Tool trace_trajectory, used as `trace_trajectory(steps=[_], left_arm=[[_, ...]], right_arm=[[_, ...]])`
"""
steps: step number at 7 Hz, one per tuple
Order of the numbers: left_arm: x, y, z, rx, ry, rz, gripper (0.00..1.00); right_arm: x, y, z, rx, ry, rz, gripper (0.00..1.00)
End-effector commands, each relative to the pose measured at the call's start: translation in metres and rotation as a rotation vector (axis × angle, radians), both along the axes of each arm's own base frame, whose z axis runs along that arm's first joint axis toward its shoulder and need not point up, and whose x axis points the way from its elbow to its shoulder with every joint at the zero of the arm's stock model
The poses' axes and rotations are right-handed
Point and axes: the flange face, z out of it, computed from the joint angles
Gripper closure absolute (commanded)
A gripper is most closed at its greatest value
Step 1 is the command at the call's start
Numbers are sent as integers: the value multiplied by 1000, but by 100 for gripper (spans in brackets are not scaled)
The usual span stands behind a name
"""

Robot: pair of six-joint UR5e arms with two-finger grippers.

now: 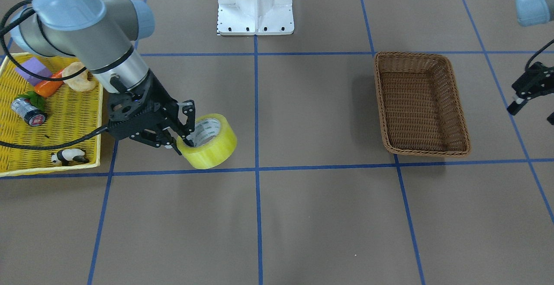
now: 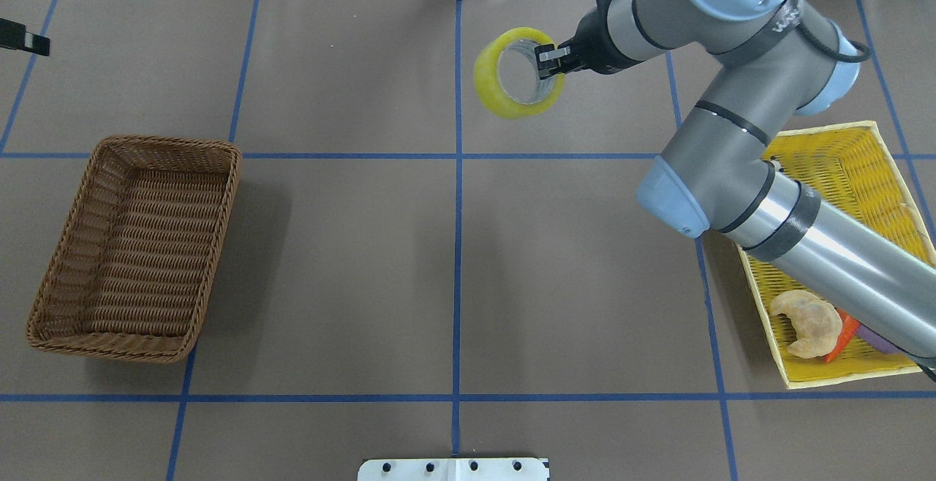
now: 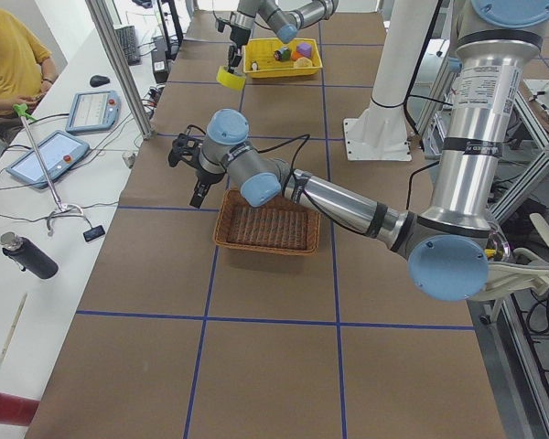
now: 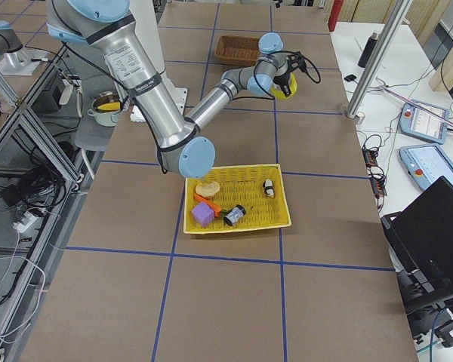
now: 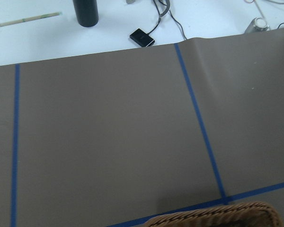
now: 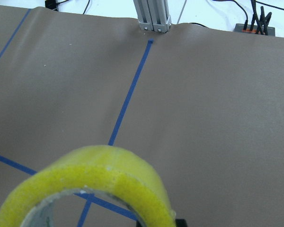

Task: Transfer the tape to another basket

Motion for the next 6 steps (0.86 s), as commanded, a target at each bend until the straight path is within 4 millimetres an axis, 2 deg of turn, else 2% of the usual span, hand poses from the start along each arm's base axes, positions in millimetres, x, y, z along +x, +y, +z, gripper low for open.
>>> trace_trajectory(steps=[1, 2, 3, 4, 5, 6], left_arm=[[69, 27, -38, 199, 96, 107, 1], [97, 38, -54, 198, 175, 132, 2], [118, 35, -95, 235, 236, 149, 2], [125, 35, -126, 280, 269, 168, 2], [143, 43, -142, 310, 296, 204, 2], [169, 48, -165, 271, 355, 227, 2]], right_arm=[[-49, 29, -37, 27, -45, 88, 100], [-68, 43, -40, 49, -114, 105, 100], [-78, 53, -44, 61, -142, 114, 100], [-91, 65, -48, 81, -153, 129, 100], [-98, 74, -52, 100, -174, 132, 100], [-104, 81, -60, 110, -186, 132, 100]])
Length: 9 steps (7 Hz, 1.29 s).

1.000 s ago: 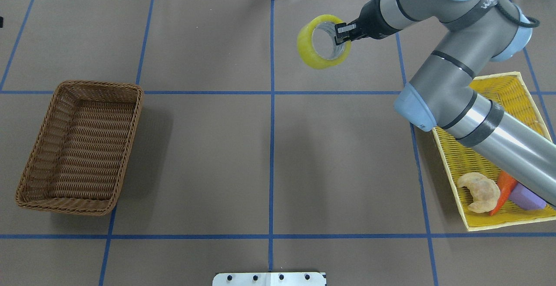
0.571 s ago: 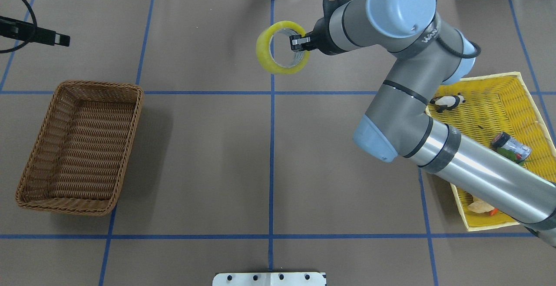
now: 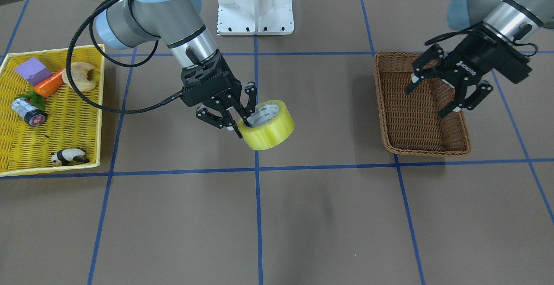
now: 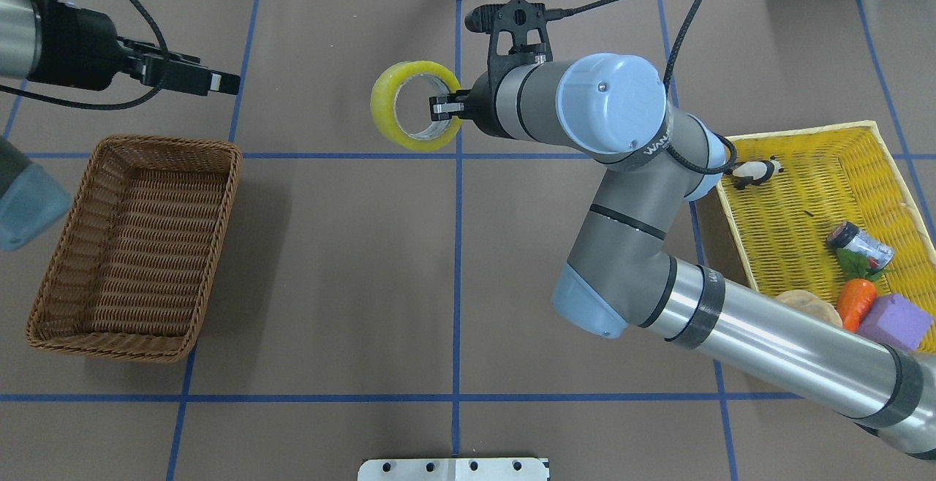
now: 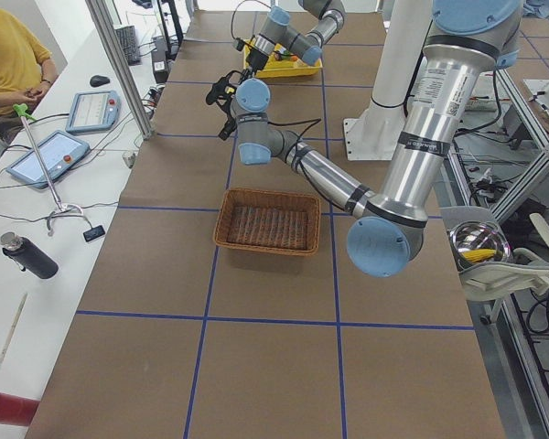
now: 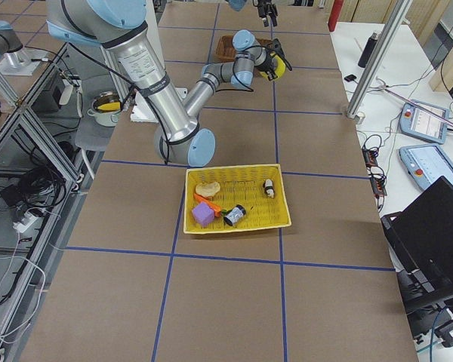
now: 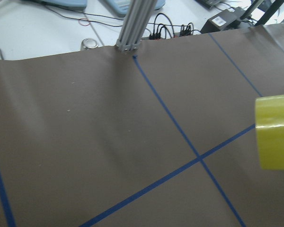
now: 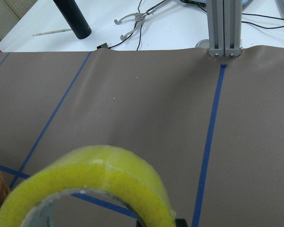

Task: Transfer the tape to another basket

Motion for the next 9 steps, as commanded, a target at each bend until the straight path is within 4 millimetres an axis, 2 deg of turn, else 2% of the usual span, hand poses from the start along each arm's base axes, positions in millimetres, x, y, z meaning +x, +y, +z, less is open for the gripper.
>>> trace_trajectory(steps=[1, 3, 7, 9], left_arm=[[44, 14, -42, -45, 81, 72, 2], [60, 19, -45, -40, 83, 99, 2], [77, 5, -30, -22, 91, 108, 2], [79, 6, -30, -20, 93, 112, 2]], right_arm=[[-16, 16, -16, 27, -23, 13, 100], [-20, 23, -30, 38, -42, 3, 100], [-25, 35, -36, 45, -56, -15, 100], [-31, 45, -39, 70, -94, -20, 100]])
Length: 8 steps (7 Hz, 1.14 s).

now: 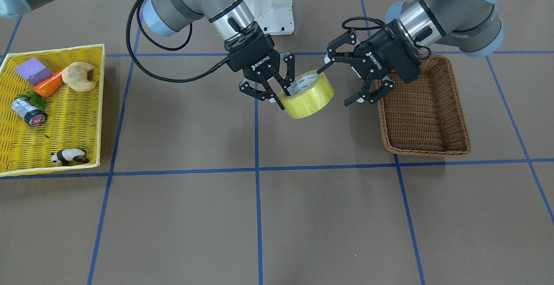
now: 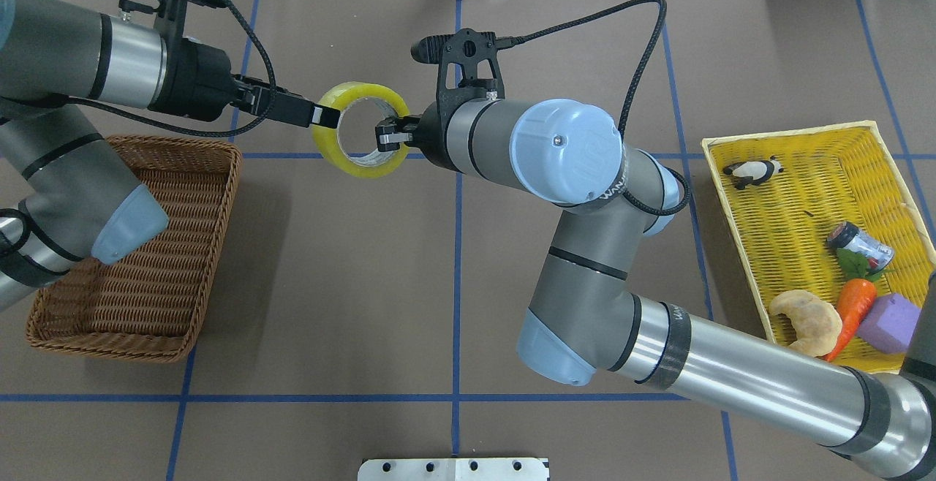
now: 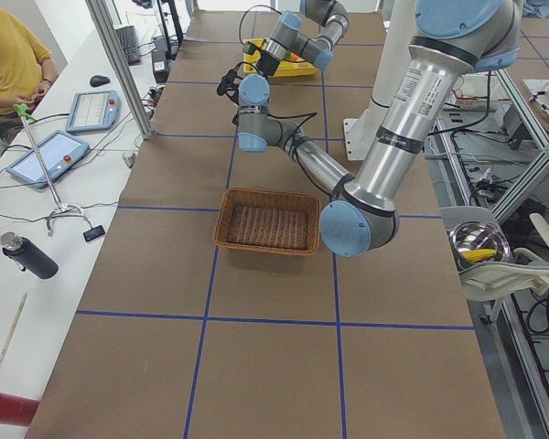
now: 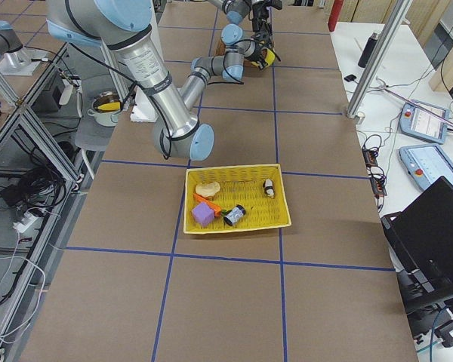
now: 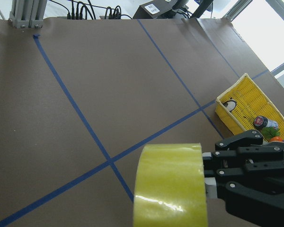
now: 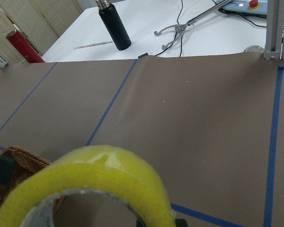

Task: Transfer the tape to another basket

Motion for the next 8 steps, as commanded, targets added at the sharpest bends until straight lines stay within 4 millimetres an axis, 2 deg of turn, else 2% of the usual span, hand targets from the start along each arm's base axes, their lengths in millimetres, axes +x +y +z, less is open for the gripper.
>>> trace_trajectory(steps=[1, 3, 4, 5, 6, 8], left_arm=[[7, 2, -4, 7, 7, 12, 2], [13, 6, -6, 6, 9, 24, 3], [14, 8, -6, 4, 11, 27, 48], [14, 8, -7, 7, 13, 27, 99], [14, 8, -7, 5, 13, 27, 100], [14, 8, -5, 2, 10, 27, 100]], right_arm=[[-3, 5, -2, 11, -17, 1, 100], [-3, 5, -2, 11, -17, 1, 100], [-4, 6, -2, 11, -17, -1, 100], [-3, 6, -4, 14, -24, -1, 59], [-2, 8, -5, 10, -34, -1, 1], [3, 12, -6, -17, -58, -12, 0]])
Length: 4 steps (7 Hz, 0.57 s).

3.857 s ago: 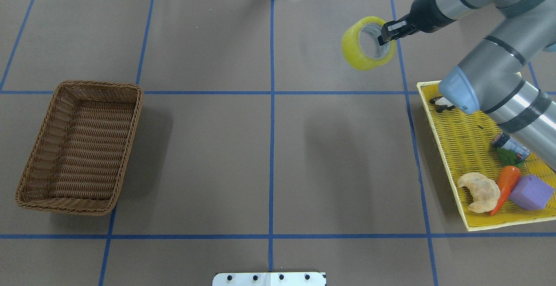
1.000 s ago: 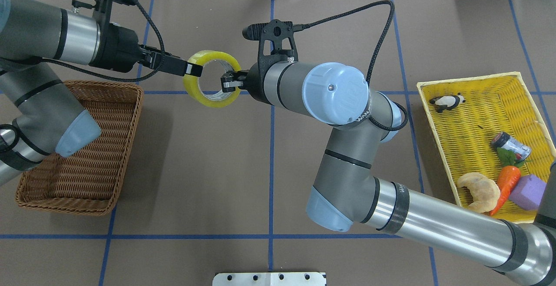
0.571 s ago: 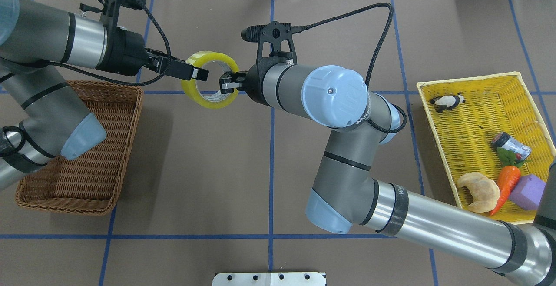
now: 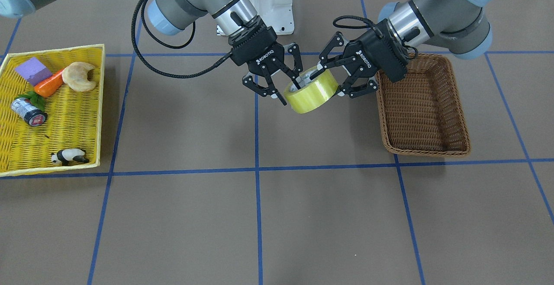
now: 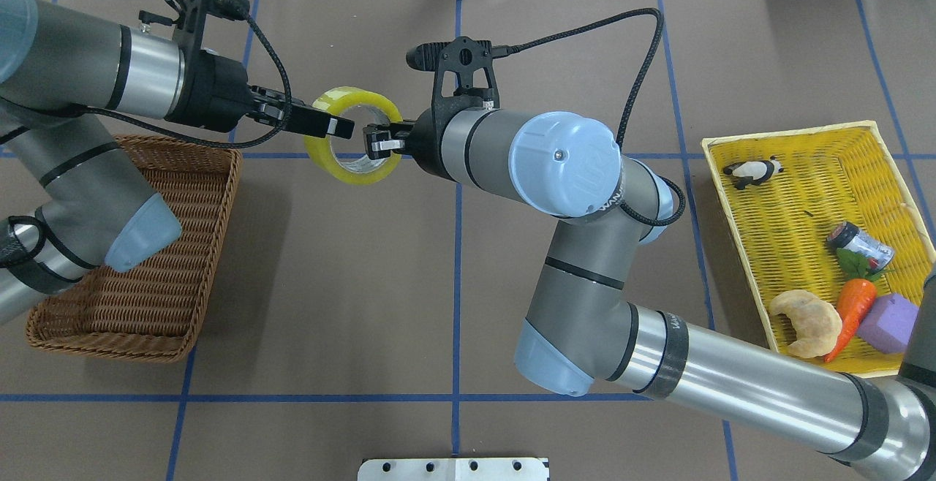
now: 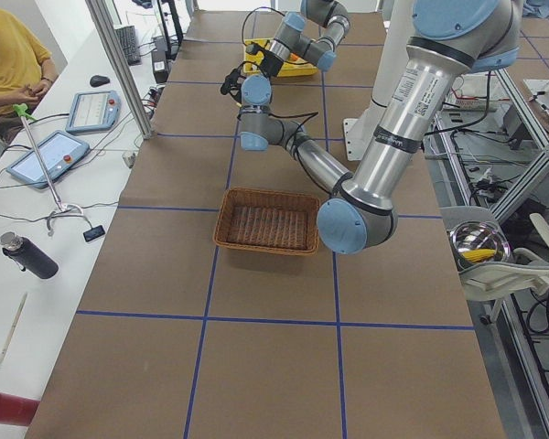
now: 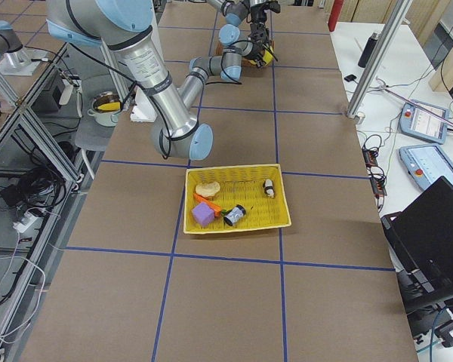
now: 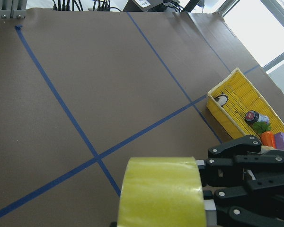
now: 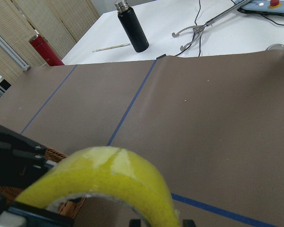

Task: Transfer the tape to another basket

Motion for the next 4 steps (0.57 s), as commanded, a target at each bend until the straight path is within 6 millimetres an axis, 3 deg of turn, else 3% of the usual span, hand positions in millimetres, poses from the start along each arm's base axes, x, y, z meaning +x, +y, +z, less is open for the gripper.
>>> trace_trajectory(steps=[1, 2, 3, 4], left_arm=[[0, 0, 3, -5, -4, 0, 100], [0, -1, 6, -21, -7, -1, 100], [-1, -1, 6, -76, 5, -2, 100], [-3, 0, 5, -142, 24, -2, 100]], right_arm=[[12, 12, 2, -7, -22, -42, 0], [13, 18, 4, -14, -19, -103, 0], [20, 5, 21, -36, 35, -88, 0], [39, -26, 32, -97, 120, -83, 0]])
